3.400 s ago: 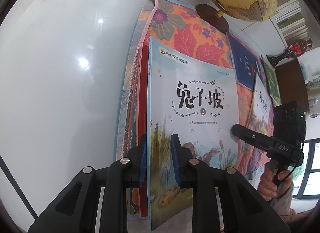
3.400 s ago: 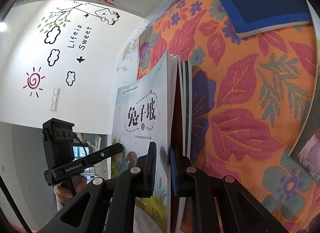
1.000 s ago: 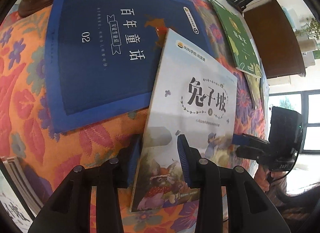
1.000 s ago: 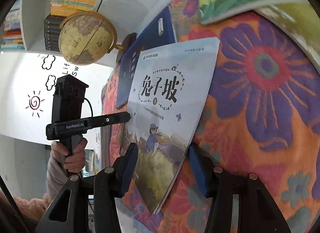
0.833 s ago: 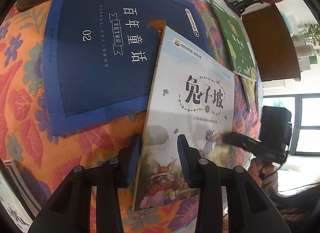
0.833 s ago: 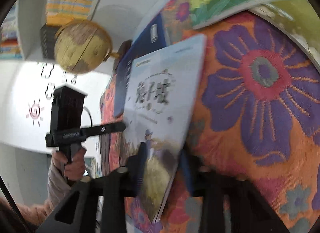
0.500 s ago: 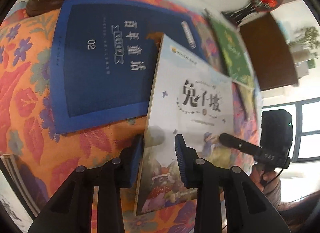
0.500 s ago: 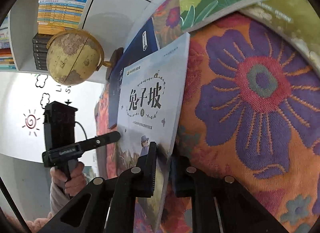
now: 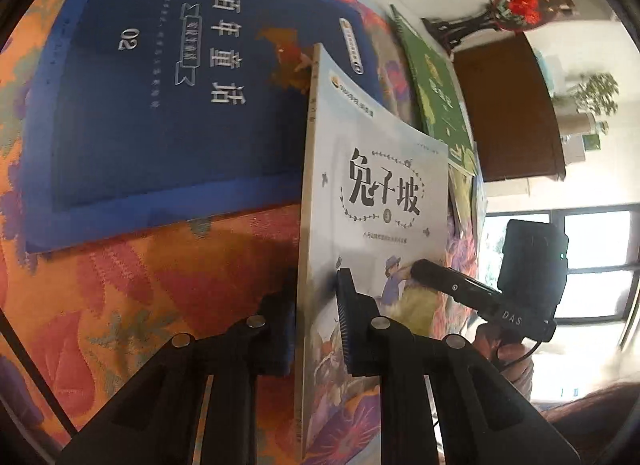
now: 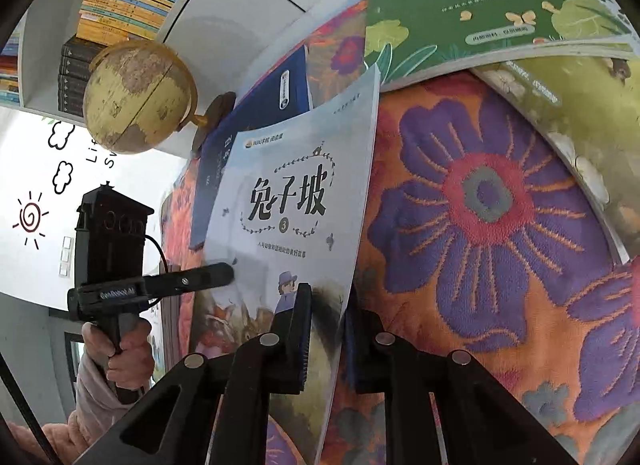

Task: Organize books
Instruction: 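Close both grippers on the edge of the white farmer-cover book, then lift the white farmer-cover book with both grippers and carry it toward the stack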

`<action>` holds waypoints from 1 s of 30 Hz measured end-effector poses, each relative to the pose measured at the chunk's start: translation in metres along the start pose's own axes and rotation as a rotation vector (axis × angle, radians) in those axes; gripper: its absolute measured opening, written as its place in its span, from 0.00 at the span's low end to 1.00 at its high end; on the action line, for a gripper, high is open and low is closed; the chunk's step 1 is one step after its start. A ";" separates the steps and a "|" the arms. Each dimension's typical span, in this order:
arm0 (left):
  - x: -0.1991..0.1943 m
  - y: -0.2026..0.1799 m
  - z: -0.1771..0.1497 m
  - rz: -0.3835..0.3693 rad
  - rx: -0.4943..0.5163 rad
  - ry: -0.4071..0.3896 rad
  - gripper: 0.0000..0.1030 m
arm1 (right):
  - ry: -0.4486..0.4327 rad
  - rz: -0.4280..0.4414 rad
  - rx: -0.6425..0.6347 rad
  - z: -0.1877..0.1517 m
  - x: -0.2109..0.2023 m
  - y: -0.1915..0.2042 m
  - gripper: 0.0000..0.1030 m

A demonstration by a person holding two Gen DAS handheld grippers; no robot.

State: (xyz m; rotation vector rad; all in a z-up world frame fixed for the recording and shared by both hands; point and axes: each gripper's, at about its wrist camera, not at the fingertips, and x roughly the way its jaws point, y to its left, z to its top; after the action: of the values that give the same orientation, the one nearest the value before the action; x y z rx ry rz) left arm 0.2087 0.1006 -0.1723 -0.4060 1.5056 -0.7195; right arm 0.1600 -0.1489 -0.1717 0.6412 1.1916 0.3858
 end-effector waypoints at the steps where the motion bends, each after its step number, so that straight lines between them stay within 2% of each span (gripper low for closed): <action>1: 0.000 -0.001 0.000 0.011 -0.008 -0.001 0.14 | -0.001 -0.005 -0.006 0.001 0.001 0.002 0.13; 6: -0.010 -0.023 -0.011 0.153 0.083 -0.010 0.14 | -0.008 0.024 -0.050 -0.003 -0.008 0.012 0.13; 9: -0.015 -0.031 -0.016 0.182 0.105 -0.013 0.14 | -0.020 0.025 -0.094 -0.007 -0.014 0.021 0.13; 11: -0.020 -0.034 -0.018 0.180 0.111 -0.026 0.14 | -0.029 0.005 -0.129 -0.010 -0.017 0.029 0.13; 15: -0.034 -0.041 -0.028 0.188 0.141 -0.063 0.14 | -0.036 0.021 -0.141 -0.012 -0.021 0.038 0.13; 30: -0.071 -0.040 -0.058 0.207 0.161 -0.098 0.14 | -0.037 0.026 -0.225 -0.034 -0.019 0.080 0.13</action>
State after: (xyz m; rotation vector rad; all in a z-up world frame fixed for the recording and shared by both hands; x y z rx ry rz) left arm 0.1509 0.1286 -0.0959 -0.1582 1.3635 -0.6424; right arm 0.1263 -0.0906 -0.1142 0.4670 1.0873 0.5198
